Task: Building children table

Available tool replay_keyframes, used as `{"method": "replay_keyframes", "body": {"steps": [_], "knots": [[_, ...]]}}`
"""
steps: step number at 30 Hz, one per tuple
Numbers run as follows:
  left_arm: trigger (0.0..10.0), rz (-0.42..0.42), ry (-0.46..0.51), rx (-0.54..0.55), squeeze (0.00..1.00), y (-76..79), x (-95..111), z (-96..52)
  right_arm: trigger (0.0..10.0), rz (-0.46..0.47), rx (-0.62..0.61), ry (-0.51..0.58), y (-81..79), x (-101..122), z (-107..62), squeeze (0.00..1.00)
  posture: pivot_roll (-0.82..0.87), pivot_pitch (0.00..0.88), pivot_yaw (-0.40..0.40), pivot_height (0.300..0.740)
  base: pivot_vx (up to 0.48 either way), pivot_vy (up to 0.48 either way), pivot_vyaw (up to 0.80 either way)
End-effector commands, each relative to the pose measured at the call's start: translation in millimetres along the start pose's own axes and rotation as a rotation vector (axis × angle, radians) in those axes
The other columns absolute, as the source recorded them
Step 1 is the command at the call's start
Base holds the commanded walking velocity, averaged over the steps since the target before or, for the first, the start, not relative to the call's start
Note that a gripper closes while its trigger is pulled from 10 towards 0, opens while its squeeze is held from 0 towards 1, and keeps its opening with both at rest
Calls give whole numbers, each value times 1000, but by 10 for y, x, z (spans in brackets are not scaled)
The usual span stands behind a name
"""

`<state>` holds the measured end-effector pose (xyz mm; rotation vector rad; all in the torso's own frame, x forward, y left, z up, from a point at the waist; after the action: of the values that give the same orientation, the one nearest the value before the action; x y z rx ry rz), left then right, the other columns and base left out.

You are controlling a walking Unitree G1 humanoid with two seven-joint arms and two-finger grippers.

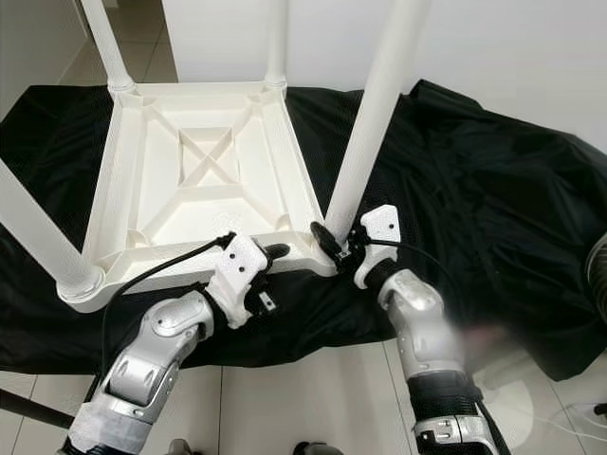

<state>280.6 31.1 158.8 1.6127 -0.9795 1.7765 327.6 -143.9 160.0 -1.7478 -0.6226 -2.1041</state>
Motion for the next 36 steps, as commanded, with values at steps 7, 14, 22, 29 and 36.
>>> {"method": "replay_keyframes", "body": {"steps": [7,14,22,29,36], "knots": [[10000,5,-1,82,0,-39,-2,-5,10000,101,-183,-50,-207,-176,-58,0,-30,95,-60,740,0,0,0],[10000,4,-2,84,0,-34,-10,-3,10000,138,-362,-70,-324,-266,-125,0,-28,91,-62,740,0,0,0],[10000,2,-3,85,0,-31,-17,-8,10000,161,-447,-100,-369,-310,-195,0,-31,88,-63,740,0,0,0],[10000,4,-1,82,0,-32,-14,2,10000,129,-463,-105,-386,-292,-210,0,-31,87,-63,740,0,0,0],[10000,11,-3,77,0,-29,-28,-23,10000,86,-457,-101,-346,-272,-230,1000,-32,87,-64,740,0,0,0]]}}
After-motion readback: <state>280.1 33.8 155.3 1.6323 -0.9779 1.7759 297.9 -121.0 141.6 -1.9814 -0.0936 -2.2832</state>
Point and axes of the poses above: a point about 5 cm out from each wrist's last joint towards the gripper, its own z axis pointing out of the wrist towards the gripper, its own x axis along the axis of the wrist's last joint, y = z × x, the point moved 2 cm from there along z, pointing out of the wrist towards the gripper, and after that the axes turned 2 degrees about -z, right-handed, at the moved point
